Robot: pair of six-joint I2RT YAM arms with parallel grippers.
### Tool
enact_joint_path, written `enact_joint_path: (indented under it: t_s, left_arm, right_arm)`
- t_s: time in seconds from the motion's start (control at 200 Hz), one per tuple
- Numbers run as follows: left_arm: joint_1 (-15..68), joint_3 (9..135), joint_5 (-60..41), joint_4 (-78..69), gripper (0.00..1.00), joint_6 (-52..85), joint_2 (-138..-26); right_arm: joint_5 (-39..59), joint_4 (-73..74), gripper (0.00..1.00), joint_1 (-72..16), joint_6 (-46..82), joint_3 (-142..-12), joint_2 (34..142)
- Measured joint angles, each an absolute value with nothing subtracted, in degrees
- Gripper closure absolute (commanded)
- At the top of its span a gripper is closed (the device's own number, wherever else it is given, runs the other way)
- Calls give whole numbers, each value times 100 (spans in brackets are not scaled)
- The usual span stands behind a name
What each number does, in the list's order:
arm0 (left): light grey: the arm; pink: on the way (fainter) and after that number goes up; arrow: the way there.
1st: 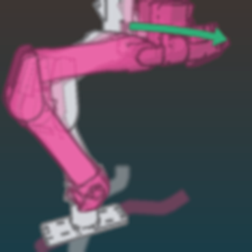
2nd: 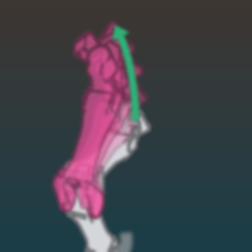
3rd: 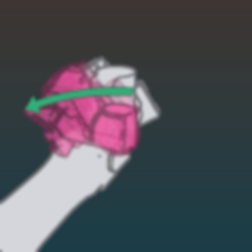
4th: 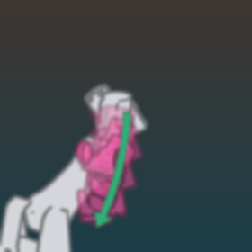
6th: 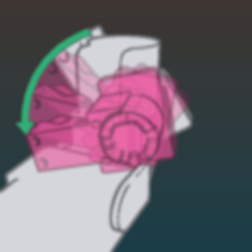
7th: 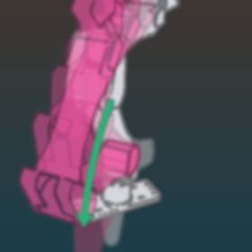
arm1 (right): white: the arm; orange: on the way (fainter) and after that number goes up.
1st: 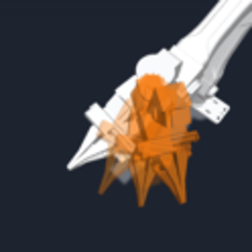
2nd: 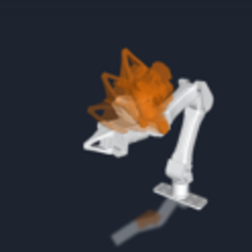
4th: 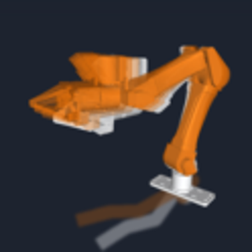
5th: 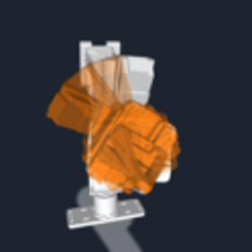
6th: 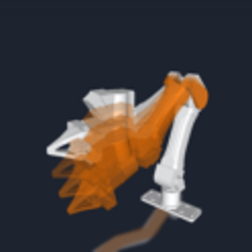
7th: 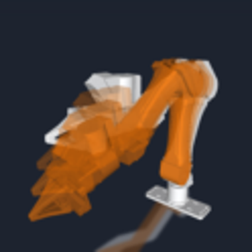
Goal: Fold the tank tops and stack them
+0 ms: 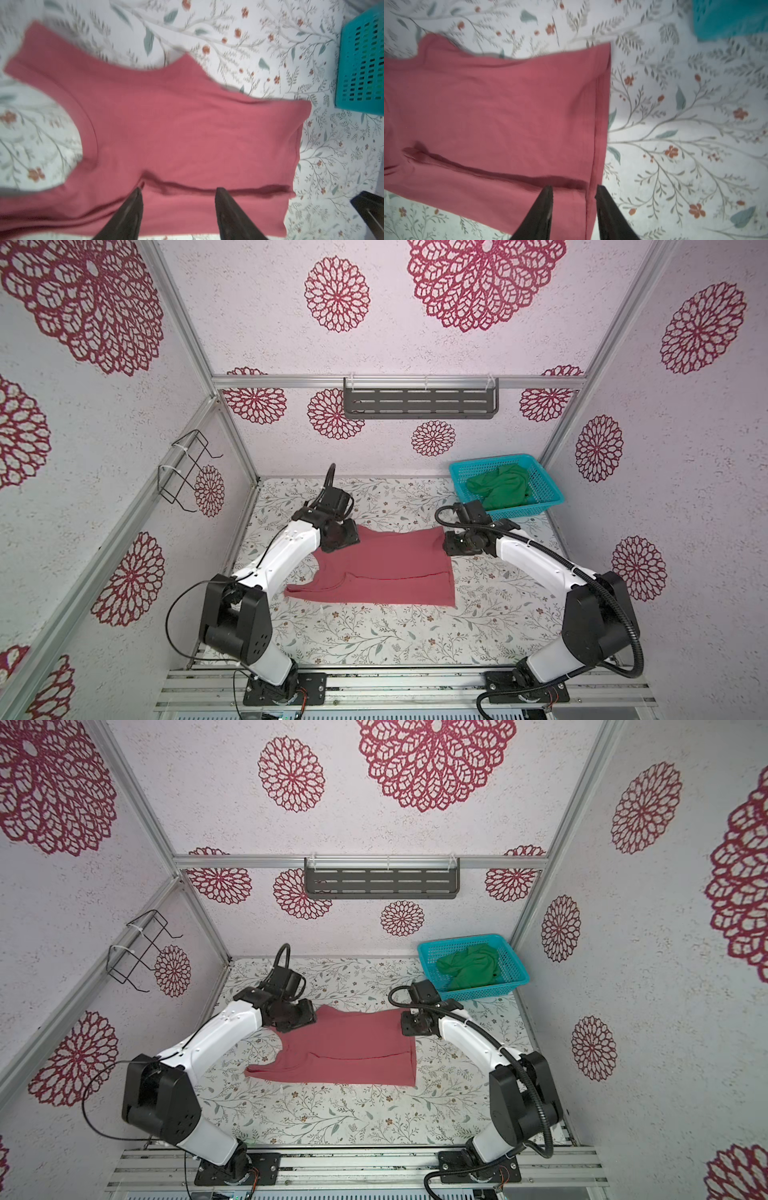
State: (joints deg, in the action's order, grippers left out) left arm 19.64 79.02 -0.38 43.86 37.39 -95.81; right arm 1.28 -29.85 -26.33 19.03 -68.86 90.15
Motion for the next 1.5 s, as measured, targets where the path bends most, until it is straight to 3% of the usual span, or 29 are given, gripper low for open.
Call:
enact_joint_path:
  t_s: [0.38, 0.886, 1.201, 1.501]
  left_arm:
    - [1835, 9212, -141, 3586, 38, 2502, -12197]
    - [1831, 9579, 104, 3024, 45, 2359, -12661]
    - [1833, 9684, 62, 2886, 66, 2399, -12982]
    - [1833, 9677, 123, 2867, 88, 2414, -12999]
  right_arm:
    - [156, -2904, 62, -2545, 1763, -6836, 9238]
    - [222, -2810, 62, -2488, 1765, -6722, 9467]
    - [178, -2473, 63, -2279, 1758, -6816, 9703]
    - [-115, -2097, 62, -2134, 1514, -7826, 10722]
